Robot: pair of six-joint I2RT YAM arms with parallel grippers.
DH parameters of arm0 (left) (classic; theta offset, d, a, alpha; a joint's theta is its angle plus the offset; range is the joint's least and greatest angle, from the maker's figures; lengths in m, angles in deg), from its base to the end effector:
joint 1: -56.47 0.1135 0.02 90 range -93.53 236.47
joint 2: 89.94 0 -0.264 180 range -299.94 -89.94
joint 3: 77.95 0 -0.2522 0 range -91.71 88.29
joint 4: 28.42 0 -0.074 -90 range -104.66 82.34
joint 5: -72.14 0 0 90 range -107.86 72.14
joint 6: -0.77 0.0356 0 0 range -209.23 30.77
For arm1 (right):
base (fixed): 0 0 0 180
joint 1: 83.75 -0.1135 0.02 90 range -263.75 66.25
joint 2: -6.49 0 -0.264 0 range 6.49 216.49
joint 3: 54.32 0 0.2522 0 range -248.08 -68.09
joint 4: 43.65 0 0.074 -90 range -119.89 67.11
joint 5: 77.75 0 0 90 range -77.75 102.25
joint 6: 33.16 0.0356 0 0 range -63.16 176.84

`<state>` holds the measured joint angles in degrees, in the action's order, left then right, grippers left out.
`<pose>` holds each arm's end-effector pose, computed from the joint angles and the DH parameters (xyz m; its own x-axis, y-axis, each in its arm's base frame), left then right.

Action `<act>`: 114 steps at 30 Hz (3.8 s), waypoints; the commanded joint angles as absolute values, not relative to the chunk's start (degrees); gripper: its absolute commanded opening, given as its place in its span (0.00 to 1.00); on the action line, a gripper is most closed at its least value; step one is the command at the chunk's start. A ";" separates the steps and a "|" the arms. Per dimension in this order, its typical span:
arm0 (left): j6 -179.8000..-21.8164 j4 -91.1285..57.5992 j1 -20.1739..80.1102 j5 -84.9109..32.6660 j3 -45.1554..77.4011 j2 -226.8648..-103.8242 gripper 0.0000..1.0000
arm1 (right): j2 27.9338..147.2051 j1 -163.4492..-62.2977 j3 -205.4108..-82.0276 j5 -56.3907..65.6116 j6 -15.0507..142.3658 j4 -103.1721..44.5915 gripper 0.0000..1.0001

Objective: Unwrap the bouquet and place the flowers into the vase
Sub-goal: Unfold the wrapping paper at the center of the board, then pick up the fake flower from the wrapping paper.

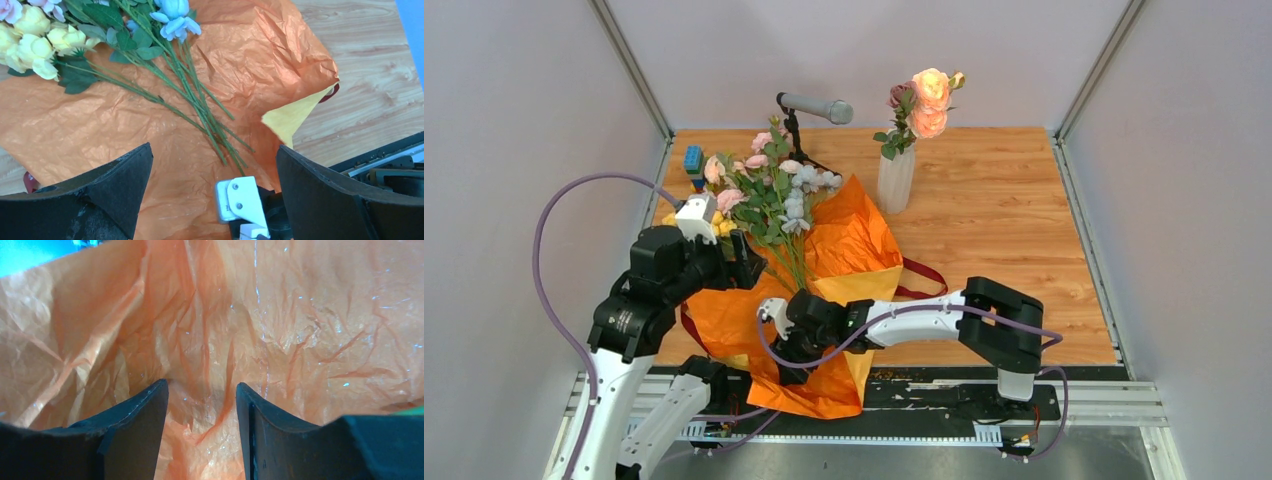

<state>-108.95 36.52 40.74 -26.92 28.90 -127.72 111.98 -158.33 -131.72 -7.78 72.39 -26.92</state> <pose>0.1062 -0.0357 0.3674 -0.5820 -0.1823 -0.7925 0.2158 0.9050 -0.3666 0.0917 0.3784 0.1734 -0.4407 -0.6505 -0.6186 -0.8845 0.1972 0.4227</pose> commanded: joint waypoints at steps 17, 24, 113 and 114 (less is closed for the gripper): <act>-120.92 21.29 41.00 -36.17 53.28 -122.44 1.00 | 99.37 -158.36 -133.28 28.96 79.80 -3.92 0.74; -122.80 18.91 41.00 -37.47 56.94 -123.57 1.00 | 91.81 -154.68 -126.34 32.99 86.78 4.91 0.75; -105.16 4.45 46.79 -22.94 32.63 -145.46 1.00 | 68.81 -120.14 -108.72 6.91 81.07 -20.74 0.64; -105.03 4.50 47.22 -23.45 33.64 -145.19 1.00 | 69.72 -122.91 -108.92 7.90 81.96 -22.59 0.63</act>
<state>-107.88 10.33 46.36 -25.35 30.62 -148.13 68.77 -114.27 -110.13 4.37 76.35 -15.67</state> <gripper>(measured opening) 0.998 0.649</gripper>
